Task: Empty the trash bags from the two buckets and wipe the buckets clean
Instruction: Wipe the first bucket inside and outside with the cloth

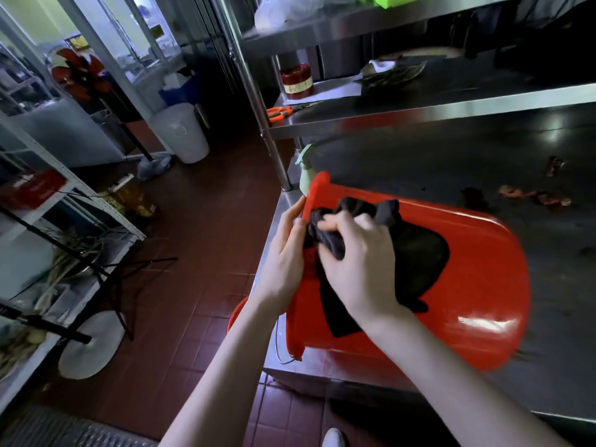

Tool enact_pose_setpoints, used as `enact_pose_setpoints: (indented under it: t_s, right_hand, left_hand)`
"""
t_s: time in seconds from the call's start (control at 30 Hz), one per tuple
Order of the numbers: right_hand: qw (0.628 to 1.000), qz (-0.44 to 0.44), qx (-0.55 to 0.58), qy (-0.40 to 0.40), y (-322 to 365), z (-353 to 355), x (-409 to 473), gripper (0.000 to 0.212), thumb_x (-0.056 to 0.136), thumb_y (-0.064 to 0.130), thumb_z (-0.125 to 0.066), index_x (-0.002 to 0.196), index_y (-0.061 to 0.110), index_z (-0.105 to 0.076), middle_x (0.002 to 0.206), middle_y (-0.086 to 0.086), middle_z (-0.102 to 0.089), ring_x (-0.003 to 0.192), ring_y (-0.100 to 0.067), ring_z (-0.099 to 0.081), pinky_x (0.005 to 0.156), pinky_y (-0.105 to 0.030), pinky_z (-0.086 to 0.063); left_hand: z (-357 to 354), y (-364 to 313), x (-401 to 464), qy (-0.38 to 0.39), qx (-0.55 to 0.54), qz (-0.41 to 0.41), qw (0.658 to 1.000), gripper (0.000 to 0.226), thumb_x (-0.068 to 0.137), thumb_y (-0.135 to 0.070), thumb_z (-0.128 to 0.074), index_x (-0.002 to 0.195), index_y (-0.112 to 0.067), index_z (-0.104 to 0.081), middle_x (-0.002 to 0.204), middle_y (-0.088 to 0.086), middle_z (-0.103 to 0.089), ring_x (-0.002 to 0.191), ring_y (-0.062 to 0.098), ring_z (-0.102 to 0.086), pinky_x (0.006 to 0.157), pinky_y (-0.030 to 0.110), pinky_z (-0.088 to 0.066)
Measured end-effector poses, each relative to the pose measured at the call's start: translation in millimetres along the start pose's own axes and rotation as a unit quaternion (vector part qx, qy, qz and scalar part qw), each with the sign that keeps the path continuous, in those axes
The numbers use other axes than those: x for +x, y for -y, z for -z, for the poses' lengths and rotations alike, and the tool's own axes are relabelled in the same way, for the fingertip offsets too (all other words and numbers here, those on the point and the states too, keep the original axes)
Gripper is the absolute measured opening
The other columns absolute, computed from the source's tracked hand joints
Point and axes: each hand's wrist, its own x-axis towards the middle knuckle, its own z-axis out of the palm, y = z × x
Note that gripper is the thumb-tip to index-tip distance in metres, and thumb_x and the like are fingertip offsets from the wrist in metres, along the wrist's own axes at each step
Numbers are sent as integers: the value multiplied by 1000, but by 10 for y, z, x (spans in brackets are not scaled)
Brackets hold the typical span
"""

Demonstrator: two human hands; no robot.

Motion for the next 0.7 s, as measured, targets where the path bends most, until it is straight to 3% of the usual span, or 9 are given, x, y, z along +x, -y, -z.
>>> enact_pose_setpoints:
  t_s: [0.07, 0.17, 0.27, 0.33, 0.43, 0.5, 0.57, 0.6, 0.7]
  right_hand:
    - [1000, 30, -2, -5, -50, 28, -13, 18, 73, 15, -71, 89, 16, -64, 80, -2, -66, 77, -28, -60, 70, -39, -47]
    - [998, -57, -20, 13, -145, -80, 403, 20, 74, 21, -72, 90, 18, -60, 79, -8, -62, 74, -34, -60, 69, -40, -47]
    - [991, -120, -24, 48, -237, -215, 733, 20, 79, 25, -68, 94, 22, -55, 84, -7, -63, 81, -32, -61, 74, -35, -40]
    - [993, -104, -45, 43, -177, -212, 661, 21, 81, 24, -68, 96, 20, -56, 82, -8, -62, 78, -33, -60, 75, -36, -42]
    - [999, -41, -4, 11, -8, -60, 262, 23, 77, 21, -70, 98, 16, -62, 78, -7, -61, 75, -33, -58, 77, -47, -50]
    - [999, 25, 25, -2, 87, 69, -107, 19, 77, 19, -68, 95, 17, -65, 83, -2, -65, 79, -27, -58, 74, -45, -48]
    - [997, 70, 33, -20, 110, 168, -352, 17, 79, 18, -67, 96, 14, -67, 95, 4, -69, 83, -20, -58, 70, -41, -46]
    - [996, 76, 32, -27, 106, 190, -394, 17, 79, 17, -68, 96, 14, -68, 98, 5, -70, 83, -19, -59, 70, -40, -47]
    - [999, 38, 14, -8, 125, 173, -200, 15, 77, 17, -70, 91, 17, -65, 82, -1, -67, 77, -26, -61, 68, -41, -48]
  left_hand:
    - [-25, 8, -19, 0, 3, -5, 1000, 35, 107, -27, -34, 140, -33, -45, 143, -5, -52, 129, 3, -49, 112, 32, -38]
    - [-42, 32, -156, 7, 13, -3, 1000, 33, 105, -37, -36, 137, -42, -42, 145, -10, -47, 132, 4, -46, 112, 39, -38]
    - [14, -47, -274, 32, 6, 31, 999, 30, 105, -38, -38, 135, -43, -38, 134, -20, -51, 115, -5, -56, 93, 29, -52]
    - [57, -141, -164, 19, -21, 87, 996, 28, 104, -38, -39, 132, -39, -42, 109, -20, -63, 90, -2, -65, 76, 29, -53]
    - [84, -244, 228, 19, -79, 212, 974, 59, 88, -64, -50, 131, -23, -52, 117, 4, -65, 98, 18, -64, 92, 37, -51]
    - [75, -220, 426, 13, -110, 251, 962, 71, 81, -63, -57, 126, -9, -58, 116, 12, -65, 96, 23, -65, 92, 35, -51]
    - [30, -229, 420, -22, -85, 201, 976, 27, 96, -40, -49, 98, -16, -61, 84, 3, -60, 70, 12, -58, 69, 24, -49]
    - [-20, -236, 377, -49, -68, 173, 981, 20, 99, -29, -46, 83, -21, -55, 73, -2, -51, 62, 8, -49, 59, 23, -43]
    - [-102, -264, 56, -84, -34, 88, 992, 30, 102, -23, -43, 76, -34, -51, 77, -15, -53, 73, 0, -52, 66, 15, -44]
